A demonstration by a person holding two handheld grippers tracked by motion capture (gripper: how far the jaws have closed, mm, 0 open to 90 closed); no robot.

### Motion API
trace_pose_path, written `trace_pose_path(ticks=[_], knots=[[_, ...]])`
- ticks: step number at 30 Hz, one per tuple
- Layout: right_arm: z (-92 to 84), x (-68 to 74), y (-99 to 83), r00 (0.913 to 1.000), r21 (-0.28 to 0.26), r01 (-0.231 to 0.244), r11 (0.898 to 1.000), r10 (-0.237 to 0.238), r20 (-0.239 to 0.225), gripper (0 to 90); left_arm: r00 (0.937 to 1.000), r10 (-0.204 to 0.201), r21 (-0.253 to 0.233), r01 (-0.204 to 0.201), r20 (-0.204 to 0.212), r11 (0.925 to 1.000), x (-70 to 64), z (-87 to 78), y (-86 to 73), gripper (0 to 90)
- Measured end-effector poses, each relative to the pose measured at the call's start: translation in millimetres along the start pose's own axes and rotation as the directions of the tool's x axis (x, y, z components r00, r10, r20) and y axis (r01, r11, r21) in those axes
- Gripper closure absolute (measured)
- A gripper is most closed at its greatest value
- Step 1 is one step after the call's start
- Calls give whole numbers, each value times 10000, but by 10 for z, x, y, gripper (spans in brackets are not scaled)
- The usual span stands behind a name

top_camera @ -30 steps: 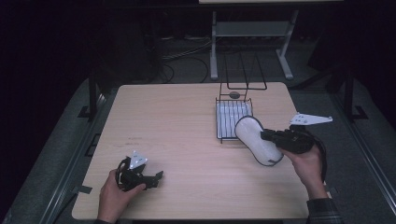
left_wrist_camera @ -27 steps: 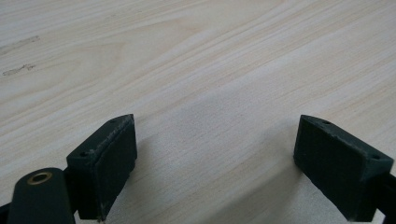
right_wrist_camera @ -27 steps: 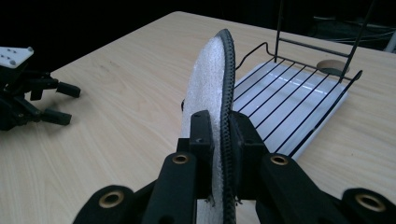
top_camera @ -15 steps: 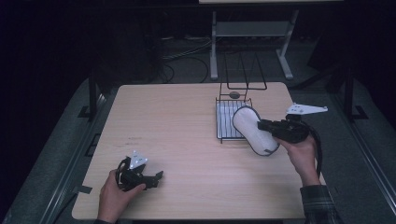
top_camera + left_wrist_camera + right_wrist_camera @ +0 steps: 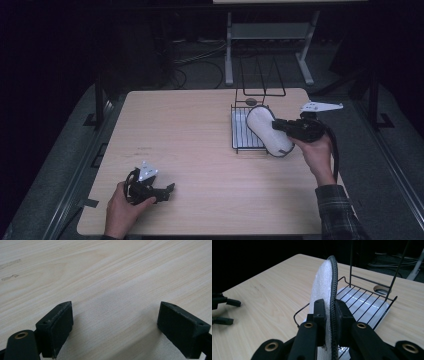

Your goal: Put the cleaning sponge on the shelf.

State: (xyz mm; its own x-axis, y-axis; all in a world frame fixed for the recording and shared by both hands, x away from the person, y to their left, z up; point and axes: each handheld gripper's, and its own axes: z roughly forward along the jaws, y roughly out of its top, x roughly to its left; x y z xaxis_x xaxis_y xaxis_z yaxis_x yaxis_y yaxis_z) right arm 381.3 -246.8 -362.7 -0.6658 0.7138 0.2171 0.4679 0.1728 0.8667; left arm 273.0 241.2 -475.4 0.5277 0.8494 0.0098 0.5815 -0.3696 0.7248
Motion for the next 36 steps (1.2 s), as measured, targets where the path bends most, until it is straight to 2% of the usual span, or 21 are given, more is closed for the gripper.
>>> trace_pose_path(ticks=[15,20,25,29,36], knots=[[247,-113,134,9999,-39,-114,9999,114,123,808,10000,8,1,-8,-5,10000,1,0,0,125],[382,-177,166,9996,18,-265,9996,264,116,808,10000,6,1,-6,-2,10000,1,0,0,125],[514,-215,162,9991,-34,-426,9991,426,34,807,10000,8,1,-8,-2,10000,1,0,0,125],[607,-228,150,9983,125,-576,9983,575,43,806,10000,4,-2,-4,-2,10000,1,0,0,125],[730,-270,129,9979,81,-645,9979,645,69,804,10000,3,0,-3,1,10000,0,0,0,126]])
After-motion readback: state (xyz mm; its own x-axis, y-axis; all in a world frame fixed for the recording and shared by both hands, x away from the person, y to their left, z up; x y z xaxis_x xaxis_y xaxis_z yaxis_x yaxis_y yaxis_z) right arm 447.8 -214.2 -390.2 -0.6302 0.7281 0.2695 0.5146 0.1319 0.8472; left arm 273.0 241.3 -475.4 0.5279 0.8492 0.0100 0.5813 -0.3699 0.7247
